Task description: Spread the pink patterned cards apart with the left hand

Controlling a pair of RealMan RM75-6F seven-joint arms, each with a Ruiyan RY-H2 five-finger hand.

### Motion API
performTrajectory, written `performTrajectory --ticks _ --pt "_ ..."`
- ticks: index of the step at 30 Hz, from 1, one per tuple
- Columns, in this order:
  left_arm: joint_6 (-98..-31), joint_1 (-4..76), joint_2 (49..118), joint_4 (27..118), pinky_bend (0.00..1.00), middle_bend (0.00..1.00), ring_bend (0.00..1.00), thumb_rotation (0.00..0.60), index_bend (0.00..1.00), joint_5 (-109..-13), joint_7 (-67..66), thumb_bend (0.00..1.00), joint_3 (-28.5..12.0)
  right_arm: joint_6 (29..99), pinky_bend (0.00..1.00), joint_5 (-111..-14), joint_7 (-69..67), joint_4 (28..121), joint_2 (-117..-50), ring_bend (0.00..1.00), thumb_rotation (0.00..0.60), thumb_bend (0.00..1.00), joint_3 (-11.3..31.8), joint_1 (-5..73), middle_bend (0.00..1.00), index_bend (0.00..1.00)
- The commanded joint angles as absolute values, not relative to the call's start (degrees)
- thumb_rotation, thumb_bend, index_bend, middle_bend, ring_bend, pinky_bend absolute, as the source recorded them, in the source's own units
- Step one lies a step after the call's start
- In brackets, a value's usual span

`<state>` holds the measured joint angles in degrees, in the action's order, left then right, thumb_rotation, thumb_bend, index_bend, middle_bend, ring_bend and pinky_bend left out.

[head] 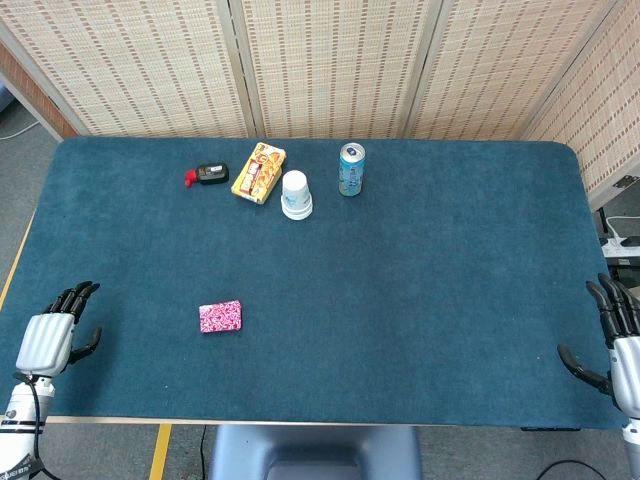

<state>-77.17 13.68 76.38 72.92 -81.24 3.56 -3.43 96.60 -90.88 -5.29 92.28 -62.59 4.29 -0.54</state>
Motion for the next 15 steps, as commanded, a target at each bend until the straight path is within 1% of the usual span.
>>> performTrajectory --ticks 1,5,7,8,9,10,12,14,15 --pt "-77.00 13.69 76.27 73.24 0.37 0.13 0.15 0.600 0.12 -81.32 3.25 0.42 -3.38 96.39 0.14 -90.69 -4.73 92.25 -62.74 0.00 0.600 0.20 4.40 -0.54 0.00 0.00" --pt "-76.56 13.71 76.16 73.60 0.37 0.14 0.15 0.600 0.12 -81.33 3.09 0.42 -3.30 96.23 0.14 -90.46 -3.39 92.10 -63.18 0.00 0.600 0.20 4.48 -0.59 0.00 0.00" --pt "-76.86 13.54 76.06 74.03 0.37 0.17 0.16 0.600 0.12 -81.27 2.61 0.42 -3.39 96.11 0.14 -90.83 -3.24 92.18 -63.22 0.00 0.600 0.20 4.29 -0.57 0.00 0.00" --pt "-77.27 13.40 76.15 74.17 0.38 0.22 0.19 0.600 0.11 -81.16 2.20 0.43 -3.58 96.10 0.14 -91.07 -3.32 92.22 -63.23 0.00 0.600 0.20 4.22 -0.54 0.00 0.00" --pt "-77.91 13.26 76.26 74.41 0.41 0.28 0.24 0.600 0.11 -81.18 1.66 0.43 -3.81 96.13 0.14 -91.40 -3.44 92.19 -63.25 0.00 0.600 0.20 4.14 -0.50 0.00 0.00" --pt "-78.38 13.19 76.30 74.70 0.44 0.35 0.31 0.600 0.10 -81.35 1.50 0.44 -3.94 96.08 0.14 -91.52 -3.45 92.15 -63.29 0.00 0.600 0.20 4.12 -0.46 0.00 0.00" --pt "-79.46 13.29 76.47 74.95 0.59 0.51 0.46 0.600 0.09 -82.27 1.83 0.43 -4.20 95.61 0.14 -90.99 -3.17 92.23 -63.35 0.00 0.600 0.20 4.32 -0.32 0.00 0.00" --pt "-80.90 13.64 77.05 74.19 0.74 0.61 0.57 0.600 0.10 -83.62 2.74 0.43 -4.67 95.04 0.14 -90.22 -2.73 92.39 -63.34 0.00 0.600 0.20 4.65 -0.11 0.00 0.00" --pt "-81.28 13.99 77.36 73.65 0.80 0.65 0.62 0.600 0.10 -84.10 2.66 0.43 -4.97 94.67 0.14 -89.72 -2.43 92.48 -63.40 0.00 0.600 0.20 4.84 0.00 0.00 0.00"
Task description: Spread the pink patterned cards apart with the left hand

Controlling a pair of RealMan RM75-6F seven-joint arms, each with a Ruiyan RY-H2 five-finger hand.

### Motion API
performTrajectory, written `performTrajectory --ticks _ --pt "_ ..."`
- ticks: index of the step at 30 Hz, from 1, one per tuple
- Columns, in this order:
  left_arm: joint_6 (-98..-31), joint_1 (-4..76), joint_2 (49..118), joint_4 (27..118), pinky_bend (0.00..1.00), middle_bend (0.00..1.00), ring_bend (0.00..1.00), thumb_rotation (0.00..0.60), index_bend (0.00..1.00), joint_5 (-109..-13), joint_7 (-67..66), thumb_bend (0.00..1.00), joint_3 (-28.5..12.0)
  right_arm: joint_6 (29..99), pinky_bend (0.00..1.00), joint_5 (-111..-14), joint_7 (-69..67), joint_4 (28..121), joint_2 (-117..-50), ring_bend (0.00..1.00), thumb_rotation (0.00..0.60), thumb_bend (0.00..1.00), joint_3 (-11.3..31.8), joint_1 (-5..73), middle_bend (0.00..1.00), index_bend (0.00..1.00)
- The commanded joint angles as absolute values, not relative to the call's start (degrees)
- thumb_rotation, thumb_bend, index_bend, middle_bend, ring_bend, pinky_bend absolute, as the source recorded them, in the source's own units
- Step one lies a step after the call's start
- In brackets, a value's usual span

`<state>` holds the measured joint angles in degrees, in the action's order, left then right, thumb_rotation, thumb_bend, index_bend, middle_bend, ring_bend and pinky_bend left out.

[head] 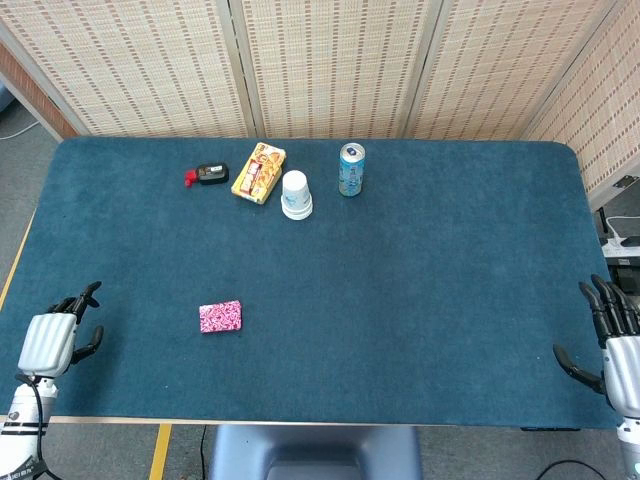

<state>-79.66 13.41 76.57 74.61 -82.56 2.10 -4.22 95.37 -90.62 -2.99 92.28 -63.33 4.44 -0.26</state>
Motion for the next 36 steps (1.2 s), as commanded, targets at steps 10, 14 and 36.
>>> performTrajectory --ticks 10,14,36 --pt "-76.35 19.45 76.21 76.61 1.00 1.00 1.00 0.600 0.24 -87.38 2.11 0.42 -5.43 94.01 0.14 -90.35 -2.41 92.86 -63.08 0.00 0.600 0.20 4.31 0.07 0.00 0.00" --pt "-68.41 22.57 73.41 80.16 1.00 1.00 1.00 0.600 0.25 -85.77 0.75 0.42 -4.75 93.77 0.14 -90.67 -2.76 92.85 -62.76 0.00 0.600 0.20 4.15 0.15 0.00 0.00" --pt "-42.46 37.49 67.30 93.43 1.00 1.00 1.00 0.600 0.13 -70.72 -6.25 0.43 -6.35 91.29 0.14 -90.49 -1.56 93.46 -62.29 0.00 0.600 0.20 3.60 0.98 0.00 0.00"
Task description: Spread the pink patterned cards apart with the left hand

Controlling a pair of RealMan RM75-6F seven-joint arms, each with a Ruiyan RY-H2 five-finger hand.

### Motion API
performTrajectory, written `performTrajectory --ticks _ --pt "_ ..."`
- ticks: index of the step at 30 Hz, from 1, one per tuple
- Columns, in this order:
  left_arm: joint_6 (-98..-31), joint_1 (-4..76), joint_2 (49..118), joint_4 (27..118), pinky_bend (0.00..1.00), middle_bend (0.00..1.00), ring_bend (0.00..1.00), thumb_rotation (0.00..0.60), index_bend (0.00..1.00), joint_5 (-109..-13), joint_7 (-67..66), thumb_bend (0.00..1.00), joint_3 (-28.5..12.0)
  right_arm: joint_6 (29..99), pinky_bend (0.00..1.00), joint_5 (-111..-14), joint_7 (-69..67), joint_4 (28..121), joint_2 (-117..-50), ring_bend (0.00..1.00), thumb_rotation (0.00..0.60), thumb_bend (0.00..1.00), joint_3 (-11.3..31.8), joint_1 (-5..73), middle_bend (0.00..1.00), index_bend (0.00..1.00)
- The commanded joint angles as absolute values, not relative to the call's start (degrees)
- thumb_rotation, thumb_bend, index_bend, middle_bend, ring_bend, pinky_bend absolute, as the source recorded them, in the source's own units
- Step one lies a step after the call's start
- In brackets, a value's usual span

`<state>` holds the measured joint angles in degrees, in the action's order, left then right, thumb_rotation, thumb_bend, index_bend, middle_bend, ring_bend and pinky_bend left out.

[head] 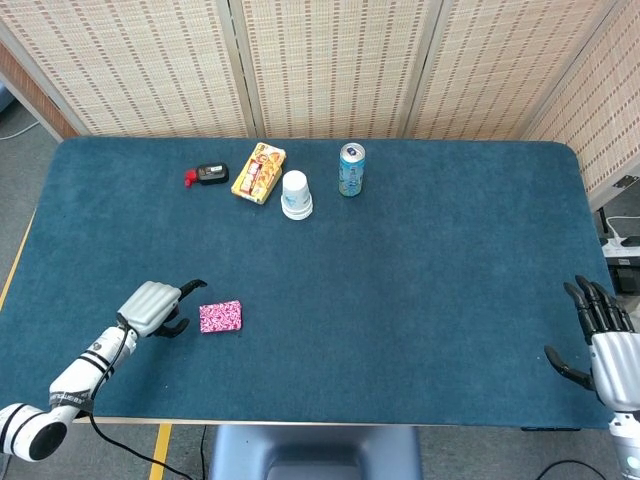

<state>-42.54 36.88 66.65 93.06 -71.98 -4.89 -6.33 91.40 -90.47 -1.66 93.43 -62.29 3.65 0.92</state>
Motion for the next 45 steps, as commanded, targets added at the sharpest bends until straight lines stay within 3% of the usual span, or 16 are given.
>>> performTrajectory --ticks 1,12,36,45 --pt "-42.60 37.66 67.55 93.46 1.00 1.00 1.00 0.600 0.12 -70.09 -7.15 0.43 -6.26 91.23 0.14 -90.48 -1.49 93.48 -62.29 0.00 0.600 0.20 3.58 0.99 0.00 0.00" --pt "-46.52 37.37 70.12 96.76 1.00 1.00 1.00 0.600 0.14 -64.26 -12.97 0.43 -4.71 91.27 0.14 -90.35 -1.83 93.58 -62.20 0.00 0.600 0.20 3.71 1.05 0.00 0.00" --pt "-54.99 35.38 81.06 91.87 1.00 1.00 1.00 0.600 0.10 -58.61 -18.25 0.42 -3.59 90.79 0.14 -90.00 -1.78 93.95 -61.94 0.00 0.600 0.20 3.75 1.26 0.00 0.00" --pt "-54.98 35.09 83.46 90.44 1.00 1.00 1.00 0.600 0.08 -56.77 -18.55 0.42 -3.69 90.91 0.14 -90.02 -2.08 93.94 -61.87 0.00 0.600 0.20 3.77 1.23 0.00 0.00"
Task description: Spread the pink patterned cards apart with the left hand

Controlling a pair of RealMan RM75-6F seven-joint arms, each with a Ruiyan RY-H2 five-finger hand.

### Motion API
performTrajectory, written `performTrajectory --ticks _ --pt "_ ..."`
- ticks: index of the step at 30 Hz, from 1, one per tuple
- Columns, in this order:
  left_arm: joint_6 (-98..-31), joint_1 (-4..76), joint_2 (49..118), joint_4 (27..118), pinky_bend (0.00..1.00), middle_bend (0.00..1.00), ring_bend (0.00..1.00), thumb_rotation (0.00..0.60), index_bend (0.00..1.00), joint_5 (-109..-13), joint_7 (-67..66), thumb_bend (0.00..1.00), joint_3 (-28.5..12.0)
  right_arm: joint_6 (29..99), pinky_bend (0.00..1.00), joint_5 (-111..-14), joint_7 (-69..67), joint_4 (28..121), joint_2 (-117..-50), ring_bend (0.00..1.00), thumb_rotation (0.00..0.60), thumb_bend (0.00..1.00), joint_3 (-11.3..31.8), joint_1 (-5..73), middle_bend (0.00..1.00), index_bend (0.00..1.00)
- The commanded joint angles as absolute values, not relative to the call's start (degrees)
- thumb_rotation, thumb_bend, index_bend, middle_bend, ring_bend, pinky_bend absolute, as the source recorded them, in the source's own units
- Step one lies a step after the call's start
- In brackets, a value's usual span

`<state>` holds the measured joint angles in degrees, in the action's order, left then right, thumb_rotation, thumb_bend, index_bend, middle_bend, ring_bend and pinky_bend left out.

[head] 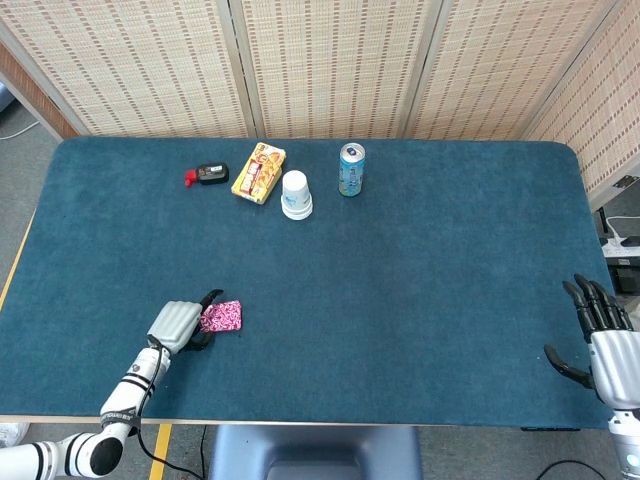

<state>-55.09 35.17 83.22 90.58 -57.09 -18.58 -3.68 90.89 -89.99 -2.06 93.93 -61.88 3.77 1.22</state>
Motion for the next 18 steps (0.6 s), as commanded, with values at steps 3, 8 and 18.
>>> performTrajectory --ticks 3,8,18 --pt "-55.05 35.03 83.58 90.45 1.00 1.00 1.00 0.600 0.08 -56.43 -18.71 0.42 -3.78 90.94 0.14 -90.04 -2.09 93.91 -61.88 0.00 0.600 0.20 3.76 1.22 0.00 0.00" --pt "-55.13 35.00 83.48 90.95 1.00 1.00 1.00 0.600 0.08 -56.12 -18.79 0.42 -3.98 90.75 0.14 -89.94 -1.89 93.94 -61.90 0.00 0.600 0.20 3.75 1.29 0.00 0.00" --pt "-54.65 35.23 84.01 91.56 1.00 1.00 1.00 0.600 0.07 -54.50 -19.47 0.42 -4.12 90.36 0.14 -89.66 -1.83 94.12 -61.80 0.00 0.600 0.20 3.80 1.45 0.00 0.00"
